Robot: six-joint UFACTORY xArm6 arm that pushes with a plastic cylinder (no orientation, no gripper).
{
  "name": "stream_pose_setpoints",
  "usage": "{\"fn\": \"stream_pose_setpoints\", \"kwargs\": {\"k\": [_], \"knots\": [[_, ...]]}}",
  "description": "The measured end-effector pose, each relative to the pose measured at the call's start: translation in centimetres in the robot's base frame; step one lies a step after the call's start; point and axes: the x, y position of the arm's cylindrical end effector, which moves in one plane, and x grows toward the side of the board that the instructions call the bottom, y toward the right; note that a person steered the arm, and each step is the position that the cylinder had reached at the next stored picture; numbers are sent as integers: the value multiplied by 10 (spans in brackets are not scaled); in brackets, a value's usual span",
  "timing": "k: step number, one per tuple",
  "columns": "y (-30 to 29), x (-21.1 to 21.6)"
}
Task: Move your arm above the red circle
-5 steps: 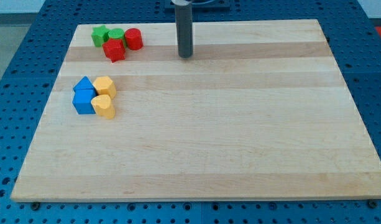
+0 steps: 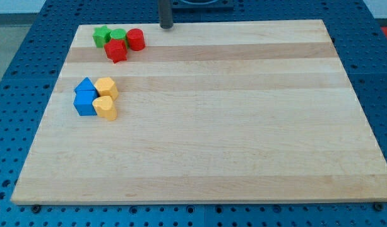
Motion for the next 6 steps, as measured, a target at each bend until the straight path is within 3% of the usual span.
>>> {"fn": "stream_pose_setpoints", "kwargs": {"k": [6], "knots": [[-84,0]]}}
